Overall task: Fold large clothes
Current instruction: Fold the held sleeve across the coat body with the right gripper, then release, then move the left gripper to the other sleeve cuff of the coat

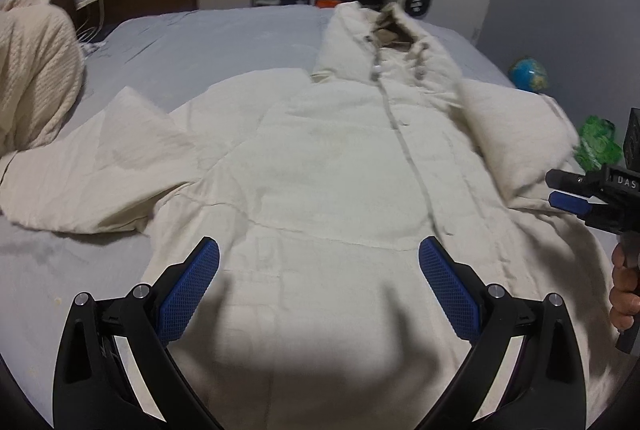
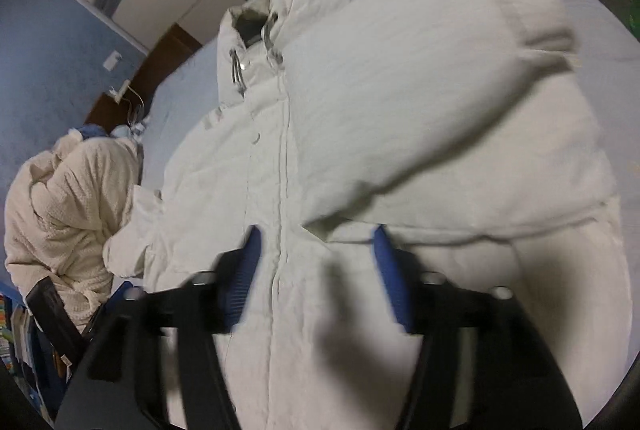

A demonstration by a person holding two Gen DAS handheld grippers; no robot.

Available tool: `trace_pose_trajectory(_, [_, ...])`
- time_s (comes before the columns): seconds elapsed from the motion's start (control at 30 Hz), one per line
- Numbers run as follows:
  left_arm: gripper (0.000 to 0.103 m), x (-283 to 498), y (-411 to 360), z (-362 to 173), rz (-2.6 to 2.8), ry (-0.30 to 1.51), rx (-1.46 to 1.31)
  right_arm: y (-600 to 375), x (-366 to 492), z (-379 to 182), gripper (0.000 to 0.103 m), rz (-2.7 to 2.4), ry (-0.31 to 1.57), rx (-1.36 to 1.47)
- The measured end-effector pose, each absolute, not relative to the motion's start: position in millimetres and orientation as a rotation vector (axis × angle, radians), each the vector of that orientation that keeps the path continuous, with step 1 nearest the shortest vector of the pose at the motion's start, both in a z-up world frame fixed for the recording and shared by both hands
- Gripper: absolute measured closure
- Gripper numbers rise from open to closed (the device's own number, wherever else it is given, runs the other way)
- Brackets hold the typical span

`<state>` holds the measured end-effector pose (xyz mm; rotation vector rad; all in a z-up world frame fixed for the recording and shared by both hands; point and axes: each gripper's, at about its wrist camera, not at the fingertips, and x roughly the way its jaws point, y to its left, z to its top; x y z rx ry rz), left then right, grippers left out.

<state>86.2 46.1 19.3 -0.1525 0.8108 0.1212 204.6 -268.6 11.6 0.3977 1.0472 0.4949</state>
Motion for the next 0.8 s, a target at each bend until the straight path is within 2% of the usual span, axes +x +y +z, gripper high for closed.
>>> trace_pose_trajectory(0.13, [0.007, 84.7, 30.4, 19.3, 0.055, 0.81, -0.109, -302.7, 181.0, 20.2, 0.045, 0.478, 0.994, 0.458])
trace_pose_trajectory(0.33, [0.013, 89.2, 0.7, 16.7, -0.036, 0.846, -0.083, -359.0, 157.3, 22.5, 0.045, 0.25, 0.933, 0.415])
trace_pose_trajectory(0.4, [0.018, 94.7, -17.0, 18.3, -0.064, 0.856, -0.044, -371.2, 154.1, 21.0, 0.043, 0.138, 0.92, 0.351])
trace_pose_trajectory(0.53, [0.037, 114.9, -51.3, 21.0, -0.073, 0.881, 0.029, -395.0, 150.6, 11.6, 0.038, -0.006, 0.911, 0.334])
trace_pose_trajectory(0.8, [0.037, 175.2, -146.7, 29.3, -0.177, 0.878, 0.178, -408.9, 150.5, -4.4, 0.037, -0.027, 0.944, 0.411])
